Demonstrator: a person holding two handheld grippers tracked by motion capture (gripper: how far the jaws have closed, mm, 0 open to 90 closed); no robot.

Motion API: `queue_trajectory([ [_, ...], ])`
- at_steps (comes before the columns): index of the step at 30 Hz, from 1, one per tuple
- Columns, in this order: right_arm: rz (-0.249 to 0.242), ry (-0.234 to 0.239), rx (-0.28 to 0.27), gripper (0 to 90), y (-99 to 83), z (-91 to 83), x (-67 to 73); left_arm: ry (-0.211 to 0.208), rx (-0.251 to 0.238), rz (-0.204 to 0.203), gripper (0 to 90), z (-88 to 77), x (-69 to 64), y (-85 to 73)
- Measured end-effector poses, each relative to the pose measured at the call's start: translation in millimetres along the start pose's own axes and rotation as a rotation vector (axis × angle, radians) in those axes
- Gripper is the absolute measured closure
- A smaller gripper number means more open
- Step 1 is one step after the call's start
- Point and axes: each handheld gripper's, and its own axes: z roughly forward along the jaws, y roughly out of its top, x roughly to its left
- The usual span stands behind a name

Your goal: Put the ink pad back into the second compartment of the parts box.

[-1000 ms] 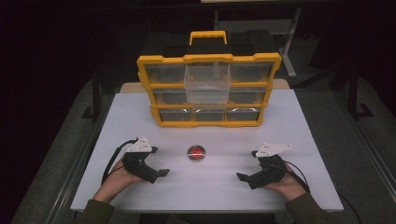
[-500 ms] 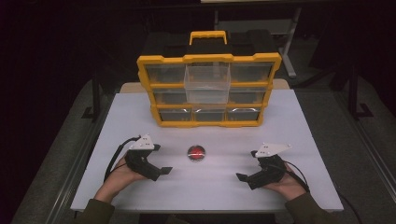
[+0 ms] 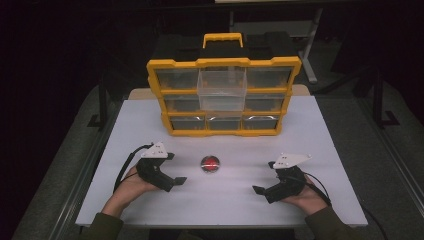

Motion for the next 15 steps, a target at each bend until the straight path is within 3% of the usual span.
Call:
queue_trajectory([
  [15, 0.001, 0.005, -0.002, 0.0, 0.1, 0.1, 0.4, -0.016, 0.001, 0.008, 0.0, 4.5, -0.5, 6.3],
])
